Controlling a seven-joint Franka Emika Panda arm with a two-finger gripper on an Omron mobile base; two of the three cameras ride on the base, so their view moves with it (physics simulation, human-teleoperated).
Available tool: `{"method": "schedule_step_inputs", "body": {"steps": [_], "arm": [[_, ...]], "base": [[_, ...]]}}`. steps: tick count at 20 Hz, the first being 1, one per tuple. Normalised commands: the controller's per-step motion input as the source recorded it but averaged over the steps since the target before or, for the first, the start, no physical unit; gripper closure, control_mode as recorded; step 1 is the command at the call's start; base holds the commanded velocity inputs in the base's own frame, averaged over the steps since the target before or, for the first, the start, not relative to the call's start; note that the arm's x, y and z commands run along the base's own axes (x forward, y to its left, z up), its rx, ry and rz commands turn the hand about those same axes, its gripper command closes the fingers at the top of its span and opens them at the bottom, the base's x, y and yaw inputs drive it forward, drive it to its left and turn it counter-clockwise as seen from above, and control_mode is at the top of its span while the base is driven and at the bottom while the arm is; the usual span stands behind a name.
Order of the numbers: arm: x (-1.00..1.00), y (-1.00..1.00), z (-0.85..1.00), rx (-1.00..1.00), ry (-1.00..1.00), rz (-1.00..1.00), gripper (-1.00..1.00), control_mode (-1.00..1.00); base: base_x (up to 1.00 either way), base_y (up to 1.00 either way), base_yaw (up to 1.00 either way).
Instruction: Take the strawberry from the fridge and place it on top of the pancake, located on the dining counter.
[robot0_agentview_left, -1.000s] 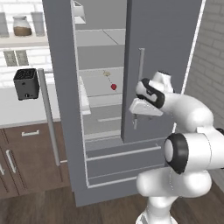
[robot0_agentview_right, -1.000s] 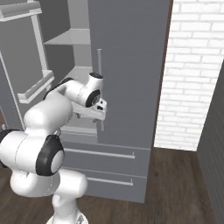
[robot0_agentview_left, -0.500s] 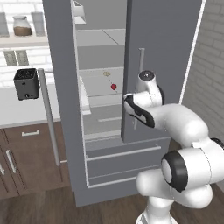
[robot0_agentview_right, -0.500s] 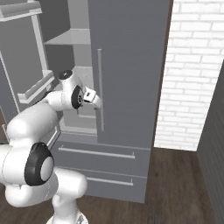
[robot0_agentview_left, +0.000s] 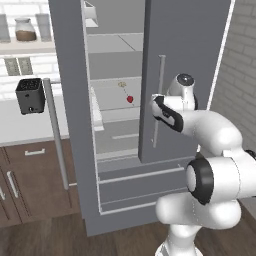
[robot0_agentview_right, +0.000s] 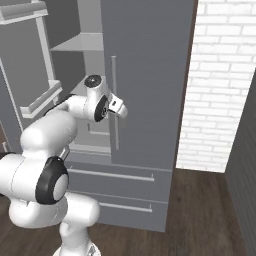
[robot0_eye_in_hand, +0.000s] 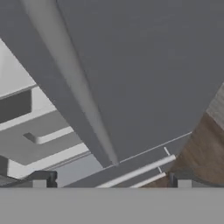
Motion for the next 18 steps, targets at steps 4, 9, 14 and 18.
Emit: {"method": "schedule_step_inputs", "body": {"steps": [4,9,14,18], "arm": [[0.2,-0.01,0.01,0.12,-0.12,0.23,-1.0,-1.0],[0.17,0.02,0.04,-0.05,-0.14,0.13,-1.0,-1.0],[0.28,0.07,0.08,-0.15,-0.05,0.03,-1.0,-1.0],[0.39,0.2,0.06,-0.09,0.03,0.0,-1.0,-1.0]], "base": [[0.0,0.0,0.0],[0.0,0.0,0.0],[0.0,0.0,0.0],[0.0,0.0,0.0]]}}
